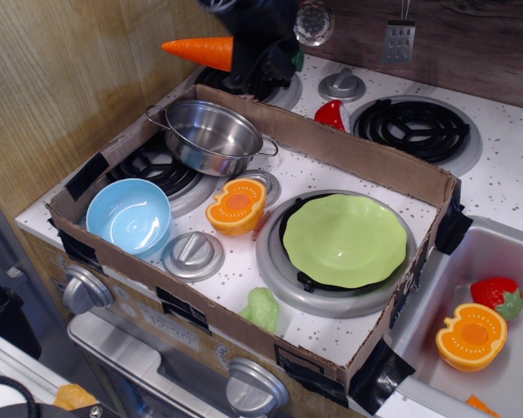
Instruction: Put carrot on plate
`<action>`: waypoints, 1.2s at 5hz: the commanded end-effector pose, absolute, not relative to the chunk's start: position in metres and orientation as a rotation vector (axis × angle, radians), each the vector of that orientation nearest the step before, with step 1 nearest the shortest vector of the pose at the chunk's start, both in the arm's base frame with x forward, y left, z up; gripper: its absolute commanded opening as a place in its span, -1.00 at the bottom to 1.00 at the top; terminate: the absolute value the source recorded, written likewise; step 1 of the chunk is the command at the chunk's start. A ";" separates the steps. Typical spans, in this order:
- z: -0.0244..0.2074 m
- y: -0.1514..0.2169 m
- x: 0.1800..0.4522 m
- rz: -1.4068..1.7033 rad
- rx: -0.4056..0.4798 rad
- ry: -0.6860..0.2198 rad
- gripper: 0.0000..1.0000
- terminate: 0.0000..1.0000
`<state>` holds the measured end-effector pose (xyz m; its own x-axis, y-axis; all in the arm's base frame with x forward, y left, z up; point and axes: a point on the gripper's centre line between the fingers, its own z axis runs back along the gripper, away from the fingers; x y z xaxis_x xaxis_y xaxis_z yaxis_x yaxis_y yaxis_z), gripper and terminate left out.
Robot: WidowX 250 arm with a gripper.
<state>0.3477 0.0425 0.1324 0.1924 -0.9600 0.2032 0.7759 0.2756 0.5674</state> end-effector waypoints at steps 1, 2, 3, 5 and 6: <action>0.150 -0.028 0.327 -0.763 0.301 -0.521 -1.00 -1.00; 0.132 -0.051 0.333 -0.513 0.312 -0.461 -1.00 -1.00; 0.114 -0.063 0.339 -0.471 0.303 -0.481 -1.00 -1.00; 0.077 -0.079 0.378 -0.498 0.192 -0.623 -1.00 -1.00; 0.065 -0.080 0.381 -0.513 0.144 -0.649 -1.00 -1.00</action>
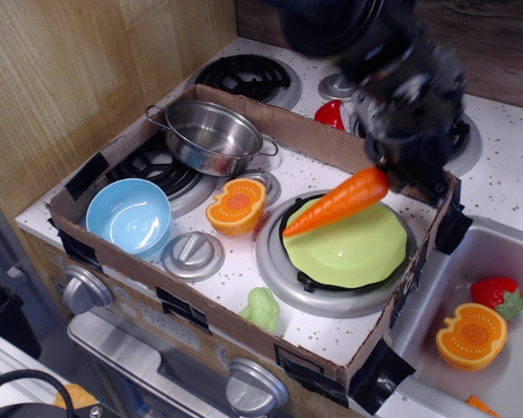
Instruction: Put carrot on plate
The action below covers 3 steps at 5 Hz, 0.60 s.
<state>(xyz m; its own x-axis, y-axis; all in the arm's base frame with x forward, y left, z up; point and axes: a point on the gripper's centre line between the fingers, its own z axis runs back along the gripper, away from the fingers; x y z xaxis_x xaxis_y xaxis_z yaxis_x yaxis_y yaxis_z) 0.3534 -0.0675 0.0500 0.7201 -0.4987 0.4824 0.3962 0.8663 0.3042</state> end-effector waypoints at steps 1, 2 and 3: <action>0.072 -0.073 0.374 -0.518 0.184 -0.639 -1.00 -1.00; 0.086 -0.066 0.361 -0.511 0.228 -0.641 1.00 -1.00; 0.100 -0.064 0.348 -0.512 0.270 -0.653 1.00 -1.00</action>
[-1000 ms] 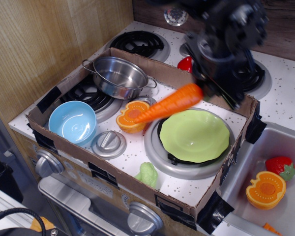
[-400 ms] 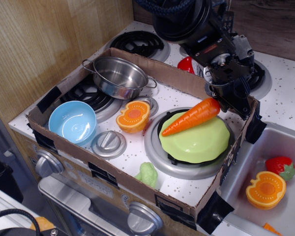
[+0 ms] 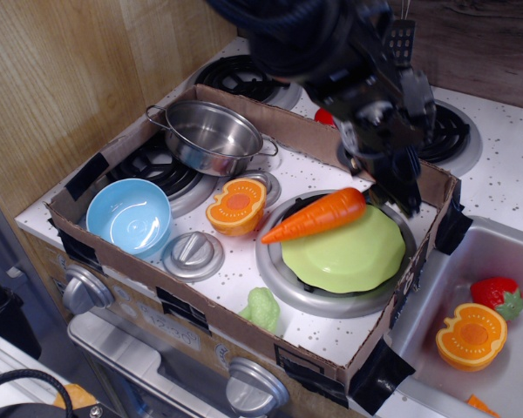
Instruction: Put carrot on plate
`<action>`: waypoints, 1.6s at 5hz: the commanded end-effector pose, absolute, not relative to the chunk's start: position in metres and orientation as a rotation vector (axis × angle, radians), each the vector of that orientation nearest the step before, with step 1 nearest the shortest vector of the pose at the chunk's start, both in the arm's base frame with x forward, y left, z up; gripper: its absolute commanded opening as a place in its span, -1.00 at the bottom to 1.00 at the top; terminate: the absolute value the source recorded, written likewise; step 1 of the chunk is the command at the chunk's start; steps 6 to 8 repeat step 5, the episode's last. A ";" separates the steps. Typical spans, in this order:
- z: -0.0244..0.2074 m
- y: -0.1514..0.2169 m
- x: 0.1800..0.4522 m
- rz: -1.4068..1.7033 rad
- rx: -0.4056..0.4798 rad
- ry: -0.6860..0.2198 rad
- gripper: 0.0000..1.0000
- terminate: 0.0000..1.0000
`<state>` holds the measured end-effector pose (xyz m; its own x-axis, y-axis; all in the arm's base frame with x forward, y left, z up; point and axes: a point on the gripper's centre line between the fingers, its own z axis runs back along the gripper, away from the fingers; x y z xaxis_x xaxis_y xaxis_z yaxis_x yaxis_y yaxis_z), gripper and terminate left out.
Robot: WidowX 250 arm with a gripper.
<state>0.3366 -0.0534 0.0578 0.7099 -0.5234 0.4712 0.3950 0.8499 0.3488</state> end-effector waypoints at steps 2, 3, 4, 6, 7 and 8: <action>0.174 -0.072 0.343 -0.560 0.418 -0.638 1.00 -1.00; 0.204 -0.073 0.337 -0.565 0.412 -0.636 1.00 -1.00; 0.204 -0.073 0.337 -0.565 0.412 -0.636 1.00 -1.00; 0.204 -0.073 0.337 -0.565 0.412 -0.636 1.00 1.00; 0.204 -0.073 0.337 -0.565 0.412 -0.636 1.00 1.00; 0.204 -0.073 0.337 -0.565 0.412 -0.636 1.00 1.00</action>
